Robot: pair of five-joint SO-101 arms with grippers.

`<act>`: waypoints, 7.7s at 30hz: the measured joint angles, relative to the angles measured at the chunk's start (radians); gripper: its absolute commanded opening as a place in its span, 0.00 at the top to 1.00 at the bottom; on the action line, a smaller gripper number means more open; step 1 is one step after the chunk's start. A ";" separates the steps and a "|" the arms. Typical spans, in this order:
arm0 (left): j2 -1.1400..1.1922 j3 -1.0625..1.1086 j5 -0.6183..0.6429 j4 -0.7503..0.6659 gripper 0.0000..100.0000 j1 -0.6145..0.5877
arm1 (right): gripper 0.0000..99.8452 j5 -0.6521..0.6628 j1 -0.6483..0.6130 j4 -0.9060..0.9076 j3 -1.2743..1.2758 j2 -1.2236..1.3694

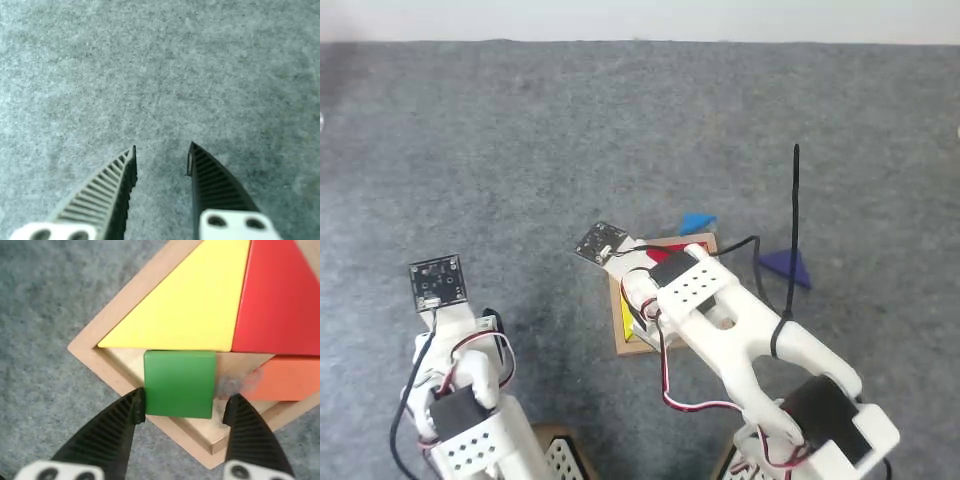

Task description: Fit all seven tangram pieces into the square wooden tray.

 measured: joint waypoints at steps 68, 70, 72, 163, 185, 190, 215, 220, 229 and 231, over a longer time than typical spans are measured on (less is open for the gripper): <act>0.000 0.000 0.000 0.000 0.83 0.000 | 0.75 -0.017 -0.097 -0.118 -0.080 0.144; 0.000 0.000 0.000 0.000 0.83 0.000 | 0.75 -0.012 -0.129 -0.120 -0.087 0.152; 0.000 0.000 0.000 0.000 0.83 0.000 | 0.75 -0.011 -0.146 -0.120 -0.089 0.153; 0.000 0.000 0.000 0.000 0.83 0.000 | 0.76 -0.204 -0.072 -0.407 0.339 -0.209; 0.000 0.000 0.000 0.000 0.83 0.000 | 0.76 -0.044 -0.058 -0.290 0.279 -0.170; 0.000 0.000 0.000 0.000 0.83 0.000 | 0.76 -0.037 -0.100 -0.293 0.279 -0.170; 0.000 0.000 0.000 0.000 0.83 0.000 | 0.86 -0.221 0.055 -0.104 0.044 -0.167; 0.000 0.000 0.000 0.000 0.83 0.000 | 0.86 -0.226 0.157 -0.104 0.091 -0.344; 0.000 0.000 0.000 0.000 0.83 0.000 | 0.80 -0.227 0.249 -0.201 0.261 -0.532; 0.000 0.000 0.000 0.000 0.83 0.000 | 0.76 -0.276 0.250 -0.213 0.230 -0.450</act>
